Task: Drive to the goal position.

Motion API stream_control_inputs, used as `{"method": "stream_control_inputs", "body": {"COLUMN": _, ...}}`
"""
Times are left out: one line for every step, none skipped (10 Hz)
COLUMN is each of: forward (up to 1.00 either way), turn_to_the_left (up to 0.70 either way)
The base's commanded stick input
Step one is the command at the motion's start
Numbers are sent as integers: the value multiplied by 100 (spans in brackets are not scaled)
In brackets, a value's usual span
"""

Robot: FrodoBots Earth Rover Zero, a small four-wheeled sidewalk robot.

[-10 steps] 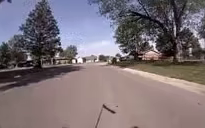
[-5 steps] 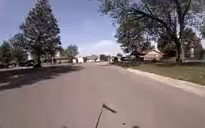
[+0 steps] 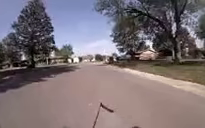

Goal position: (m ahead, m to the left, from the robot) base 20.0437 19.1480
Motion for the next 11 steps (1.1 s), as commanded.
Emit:
{"method": "stream_control_inputs", "body": {"forward": 69, "turn_to_the_left": 3}}
{"method": "stream_control_inputs", "body": {"forward": 69, "turn_to_the_left": 3}}
{"method": "stream_control_inputs", "body": {"forward": 69, "turn_to_the_left": 3}}
{"method": "stream_control_inputs", "body": {"forward": 69, "turn_to_the_left": 3}}
{"method": "stream_control_inputs", "body": {"forward": 69, "turn_to_the_left": 3}}
{"method": "stream_control_inputs", "body": {"forward": 69, "turn_to_the_left": 3}}
{"method": "stream_control_inputs", "body": {"forward": 69, "turn_to_the_left": 3}}
{"method": "stream_control_inputs", "body": {"forward": 69, "turn_to_the_left": 3}}
{"method": "stream_control_inputs", "body": {"forward": 69, "turn_to_the_left": 3}}
{"method": "stream_control_inputs", "body": {"forward": 69, "turn_to_the_left": 3}}
{"method": "stream_control_inputs", "body": {"forward": 69, "turn_to_the_left": 3}}
